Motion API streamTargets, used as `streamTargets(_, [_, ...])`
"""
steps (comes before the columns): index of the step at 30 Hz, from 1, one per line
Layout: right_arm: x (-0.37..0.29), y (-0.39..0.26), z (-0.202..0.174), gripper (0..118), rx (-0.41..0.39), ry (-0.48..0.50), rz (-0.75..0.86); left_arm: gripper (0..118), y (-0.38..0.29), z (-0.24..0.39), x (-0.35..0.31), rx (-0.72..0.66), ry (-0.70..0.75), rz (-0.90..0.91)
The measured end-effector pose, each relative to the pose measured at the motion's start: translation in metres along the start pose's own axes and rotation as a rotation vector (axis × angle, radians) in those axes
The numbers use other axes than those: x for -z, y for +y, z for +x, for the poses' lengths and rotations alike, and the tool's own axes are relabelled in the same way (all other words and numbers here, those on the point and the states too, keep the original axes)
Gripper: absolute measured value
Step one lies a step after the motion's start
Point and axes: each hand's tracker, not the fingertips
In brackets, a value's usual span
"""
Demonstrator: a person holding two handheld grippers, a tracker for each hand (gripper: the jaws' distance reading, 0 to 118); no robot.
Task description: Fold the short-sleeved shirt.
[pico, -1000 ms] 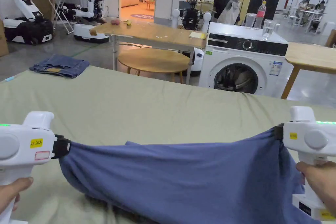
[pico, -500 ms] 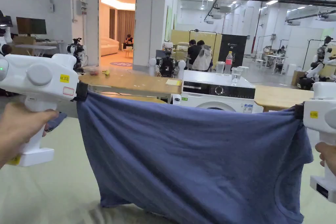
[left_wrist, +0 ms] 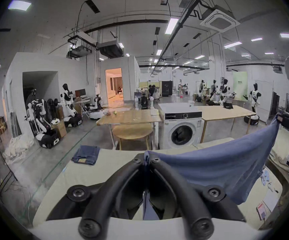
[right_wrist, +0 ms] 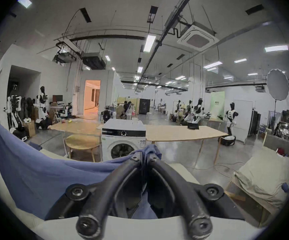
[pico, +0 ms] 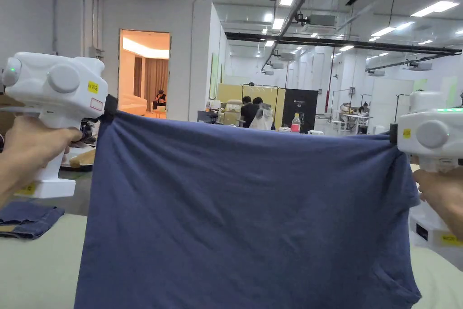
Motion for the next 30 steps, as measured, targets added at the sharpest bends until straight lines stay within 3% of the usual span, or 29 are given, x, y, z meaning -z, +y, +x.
streamTargets(10, [-0.003,0.0,-0.006,0,-0.023,-0.012,0.064,0,-0.017,0.001,-0.005,0.018,0.02,0.014])
streamTargets(21, [-0.06,-0.128,0.0,0,-0.081,0.032,-0.075,0,-0.152,-0.007,-0.027,0.043,-0.022,-0.117])
streamTargets(30, [-0.144,-0.198,0.024,0,-0.095,0.038,-0.134,0,-0.232,-0.005,-0.101,0.031,-0.072,-0.127])
